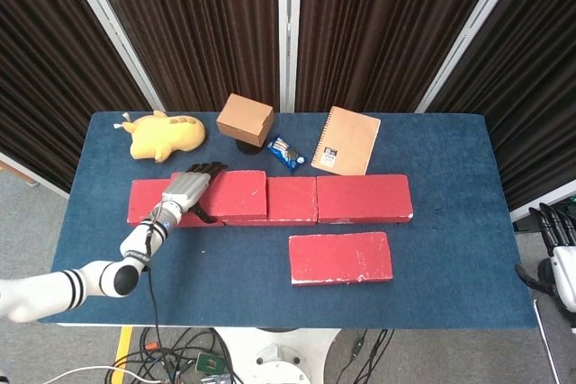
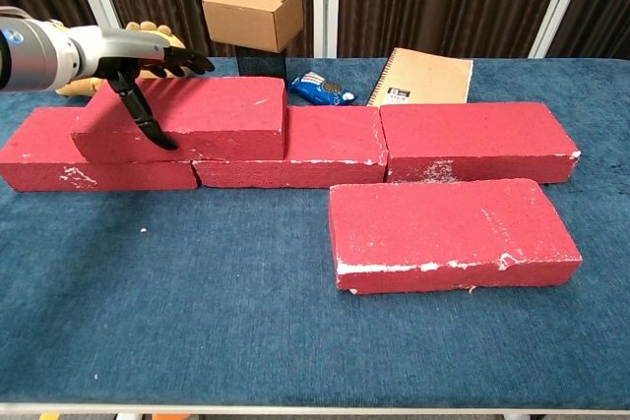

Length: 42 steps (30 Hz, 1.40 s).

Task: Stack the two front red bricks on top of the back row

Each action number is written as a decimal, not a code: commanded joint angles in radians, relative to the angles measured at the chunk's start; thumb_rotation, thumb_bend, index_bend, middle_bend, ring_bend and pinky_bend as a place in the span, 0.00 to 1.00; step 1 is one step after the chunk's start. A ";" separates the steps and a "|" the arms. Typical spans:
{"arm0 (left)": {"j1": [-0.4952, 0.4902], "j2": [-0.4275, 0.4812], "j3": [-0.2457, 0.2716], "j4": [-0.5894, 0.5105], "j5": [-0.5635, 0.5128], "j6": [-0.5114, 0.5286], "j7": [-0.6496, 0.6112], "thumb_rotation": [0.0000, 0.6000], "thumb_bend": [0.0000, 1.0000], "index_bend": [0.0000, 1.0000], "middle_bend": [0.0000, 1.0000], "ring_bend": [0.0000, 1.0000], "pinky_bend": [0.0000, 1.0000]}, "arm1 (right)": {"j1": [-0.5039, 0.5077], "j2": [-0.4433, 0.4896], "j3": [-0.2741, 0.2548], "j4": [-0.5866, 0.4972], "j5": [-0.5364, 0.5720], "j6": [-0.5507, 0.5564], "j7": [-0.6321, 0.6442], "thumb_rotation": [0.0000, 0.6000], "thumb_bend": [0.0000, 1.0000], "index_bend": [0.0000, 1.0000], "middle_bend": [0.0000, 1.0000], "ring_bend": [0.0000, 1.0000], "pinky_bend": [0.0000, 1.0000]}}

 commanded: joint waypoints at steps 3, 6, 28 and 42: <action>0.009 0.022 -0.004 -0.030 0.020 0.009 -0.011 1.00 0.00 0.00 0.00 0.00 0.00 | -0.002 0.003 0.001 -0.002 0.000 0.003 0.000 1.00 0.18 0.00 0.00 0.00 0.00; 0.017 0.055 -0.005 -0.074 0.029 0.015 -0.017 1.00 0.00 0.00 0.00 0.00 0.00 | -0.004 0.005 0.002 -0.003 0.000 0.008 0.002 1.00 0.18 0.00 0.00 0.00 0.00; 0.472 0.402 0.178 -0.522 0.421 0.604 0.026 1.00 0.00 0.00 0.00 0.00 0.00 | 0.119 0.067 -0.050 -0.260 -0.227 -0.097 -0.320 1.00 0.02 0.00 0.00 0.00 0.00; 0.640 0.374 0.223 -0.438 0.584 0.729 -0.055 1.00 0.00 0.00 0.00 0.00 0.00 | 0.328 -0.079 -0.025 -0.383 -0.084 -0.486 -0.478 1.00 0.00 0.00 0.00 0.00 0.00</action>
